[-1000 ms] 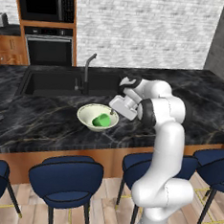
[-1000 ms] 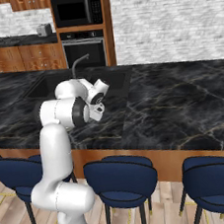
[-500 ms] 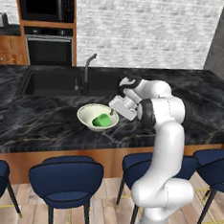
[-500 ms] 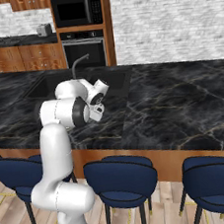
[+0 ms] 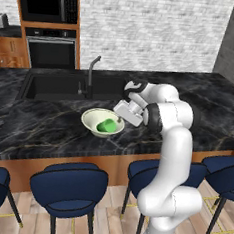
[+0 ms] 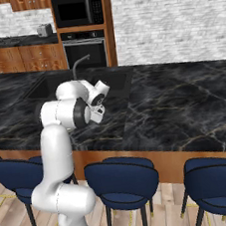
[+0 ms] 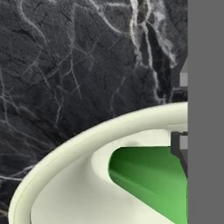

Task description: Place the cup inside the bowl on the dining table and move the bowl to any counter.

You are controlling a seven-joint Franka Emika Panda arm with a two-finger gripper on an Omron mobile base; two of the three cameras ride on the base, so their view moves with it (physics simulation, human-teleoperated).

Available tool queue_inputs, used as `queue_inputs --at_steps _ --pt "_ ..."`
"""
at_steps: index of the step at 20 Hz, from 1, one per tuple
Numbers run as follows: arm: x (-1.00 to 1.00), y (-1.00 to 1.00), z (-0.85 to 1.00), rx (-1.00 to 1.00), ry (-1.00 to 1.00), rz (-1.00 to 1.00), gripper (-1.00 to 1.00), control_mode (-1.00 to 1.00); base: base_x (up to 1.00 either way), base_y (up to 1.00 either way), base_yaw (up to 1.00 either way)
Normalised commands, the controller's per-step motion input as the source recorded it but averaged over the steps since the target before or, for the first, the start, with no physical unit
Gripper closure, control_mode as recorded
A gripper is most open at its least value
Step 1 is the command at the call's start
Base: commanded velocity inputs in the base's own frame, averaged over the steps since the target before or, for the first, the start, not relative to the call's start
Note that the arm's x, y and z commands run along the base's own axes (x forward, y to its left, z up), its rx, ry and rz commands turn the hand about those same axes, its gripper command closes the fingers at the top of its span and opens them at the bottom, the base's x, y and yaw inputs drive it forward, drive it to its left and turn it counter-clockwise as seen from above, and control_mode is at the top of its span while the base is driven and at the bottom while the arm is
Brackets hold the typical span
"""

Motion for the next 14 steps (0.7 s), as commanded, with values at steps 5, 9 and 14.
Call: queue_inputs --at_steps 5,9,14 --pt "0.00 0.00 0.00 0.00 0.01 0.00 1.00 -1.00 0.00 0.00 0.00" --pt "0.00 0.00 0.01 0.00 0.00 0.00 1.00 -1.00 0.00 0.00 0.00" --pt "0.00 0.00 0.21 0.00 0.00 0.00 1.00 -1.00 0.00 0.00 0.00"
